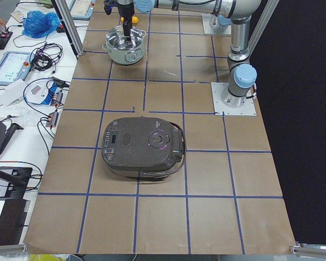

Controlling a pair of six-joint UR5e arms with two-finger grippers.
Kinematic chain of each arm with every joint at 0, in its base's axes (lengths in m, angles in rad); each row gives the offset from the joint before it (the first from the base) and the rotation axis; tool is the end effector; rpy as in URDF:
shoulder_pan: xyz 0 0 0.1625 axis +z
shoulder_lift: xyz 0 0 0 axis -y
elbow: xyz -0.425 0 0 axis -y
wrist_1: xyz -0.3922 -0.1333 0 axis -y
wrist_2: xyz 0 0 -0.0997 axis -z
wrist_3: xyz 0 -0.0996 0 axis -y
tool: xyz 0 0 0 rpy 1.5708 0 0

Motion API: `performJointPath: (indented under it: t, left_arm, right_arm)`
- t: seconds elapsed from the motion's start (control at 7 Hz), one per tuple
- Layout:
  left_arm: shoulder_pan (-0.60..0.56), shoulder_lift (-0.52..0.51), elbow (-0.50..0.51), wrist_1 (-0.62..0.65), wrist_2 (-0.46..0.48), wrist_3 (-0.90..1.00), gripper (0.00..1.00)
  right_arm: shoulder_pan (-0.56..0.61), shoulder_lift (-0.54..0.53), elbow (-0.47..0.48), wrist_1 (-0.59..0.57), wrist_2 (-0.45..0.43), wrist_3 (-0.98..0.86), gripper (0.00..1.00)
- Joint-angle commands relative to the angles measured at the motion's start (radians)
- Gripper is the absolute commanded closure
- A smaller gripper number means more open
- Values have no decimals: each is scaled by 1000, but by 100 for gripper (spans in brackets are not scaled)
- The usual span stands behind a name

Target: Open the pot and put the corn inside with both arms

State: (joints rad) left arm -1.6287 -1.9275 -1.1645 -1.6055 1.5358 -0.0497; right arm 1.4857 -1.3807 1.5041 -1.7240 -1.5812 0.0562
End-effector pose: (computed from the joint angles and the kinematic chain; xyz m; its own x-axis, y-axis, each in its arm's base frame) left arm -0.1737 -0.6323 0.4821 -0.9993 0.0087 0.0357 0.0082 0.9999 -0.0131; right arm 0.0832 -0.5813 0.4350 -0.9900 0.1411 0.0087 0.1408 0.9896 -0.0303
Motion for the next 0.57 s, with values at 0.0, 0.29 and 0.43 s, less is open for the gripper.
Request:
performJointPath:
  t: [0.0, 0.29, 0.43]
  left_arm:
    - [-135, -141, 104, 71, -14, -147, 0]
    - [-213, -244, 163, 122, -13, -247, 0]
    - [-238, -269, 176, 133, -13, -269, 0]
  right_arm:
    - [-70, 176, -7, -160, 4, -105, 4]
    - [-71, 387, -24, -416, 3, -127, 9]
    - [-71, 428, -9, -469, 4, -130, 11]
